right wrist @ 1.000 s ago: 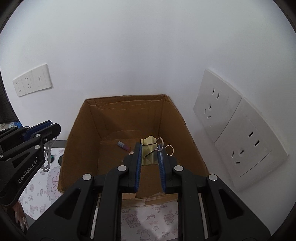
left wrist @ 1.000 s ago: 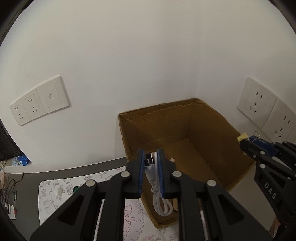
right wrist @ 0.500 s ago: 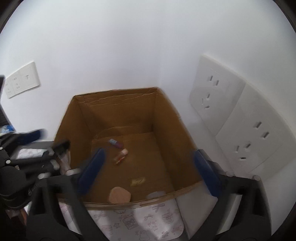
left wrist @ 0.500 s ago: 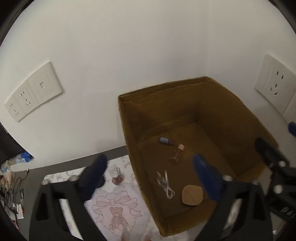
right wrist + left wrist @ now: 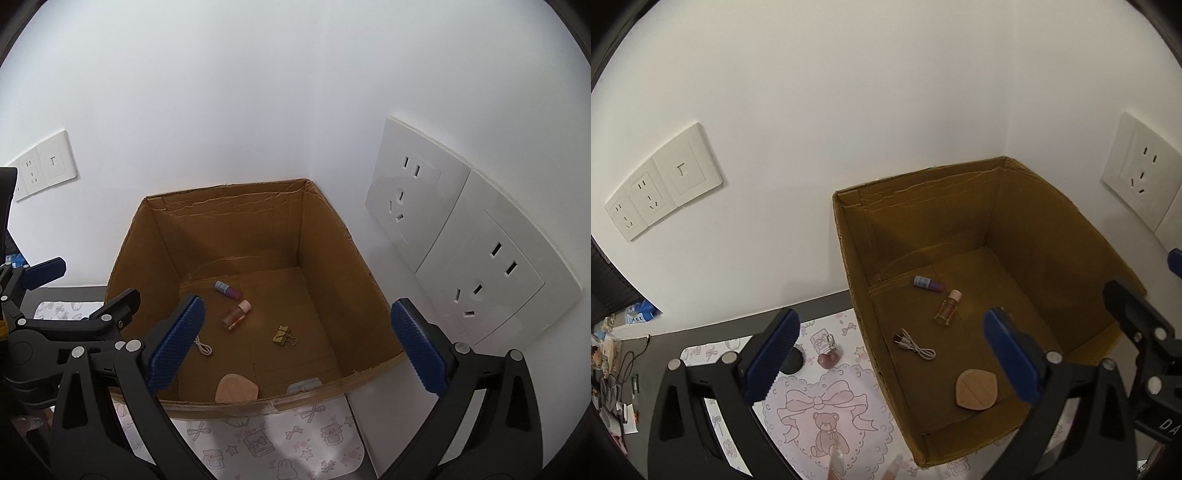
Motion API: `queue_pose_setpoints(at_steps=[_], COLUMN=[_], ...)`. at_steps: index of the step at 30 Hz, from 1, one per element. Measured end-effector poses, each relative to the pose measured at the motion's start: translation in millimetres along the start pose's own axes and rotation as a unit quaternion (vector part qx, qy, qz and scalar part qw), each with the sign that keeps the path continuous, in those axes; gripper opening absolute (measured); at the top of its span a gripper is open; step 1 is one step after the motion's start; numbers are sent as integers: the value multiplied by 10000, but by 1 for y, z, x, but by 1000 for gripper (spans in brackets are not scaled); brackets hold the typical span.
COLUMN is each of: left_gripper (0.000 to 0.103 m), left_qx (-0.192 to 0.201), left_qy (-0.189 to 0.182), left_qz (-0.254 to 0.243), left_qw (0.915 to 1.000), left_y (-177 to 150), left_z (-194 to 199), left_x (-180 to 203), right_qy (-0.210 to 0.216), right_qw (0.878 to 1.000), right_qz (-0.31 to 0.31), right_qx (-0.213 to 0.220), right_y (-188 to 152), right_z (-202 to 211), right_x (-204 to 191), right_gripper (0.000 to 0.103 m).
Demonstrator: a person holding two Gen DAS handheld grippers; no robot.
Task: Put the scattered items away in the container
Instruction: 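Move both open tools back toward the remaining items on the tablecloth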
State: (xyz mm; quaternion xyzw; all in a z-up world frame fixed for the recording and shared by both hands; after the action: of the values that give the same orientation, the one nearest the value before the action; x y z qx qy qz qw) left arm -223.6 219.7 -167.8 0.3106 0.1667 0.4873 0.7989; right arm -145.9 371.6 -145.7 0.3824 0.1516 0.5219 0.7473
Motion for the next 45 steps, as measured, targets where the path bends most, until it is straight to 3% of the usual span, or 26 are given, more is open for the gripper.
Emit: queue_pose_setpoints(at_steps=[29, 45], left_gripper=[100, 100], left_qx=[232, 338], left_qy=[116, 495], left_qz=[192, 474], left_qw=[9995, 9971], left_y=[-11, -34], left_z=[40, 81], left_x=[-34, -106], right_qy=[83, 449], right_qw=[9997, 9973], right_qz=[101, 392], right_qx=[212, 425], right_y=[2, 1], right_z=[35, 74], right_x=[-32, -99], right_gripper=[102, 102])
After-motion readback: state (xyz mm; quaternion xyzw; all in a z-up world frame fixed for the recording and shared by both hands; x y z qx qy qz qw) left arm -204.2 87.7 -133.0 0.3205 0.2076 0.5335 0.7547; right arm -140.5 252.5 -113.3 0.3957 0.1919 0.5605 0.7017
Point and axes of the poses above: each gripper's, at about its wrist camera, not at the fingertips, and z roughly against the way its jaws point, x to its right, y to its top, the point moved 6 cm from there along -z, roughly the way its jaws point, and after that the axes turned 9 degrees about -y, right-handed, at the moved point
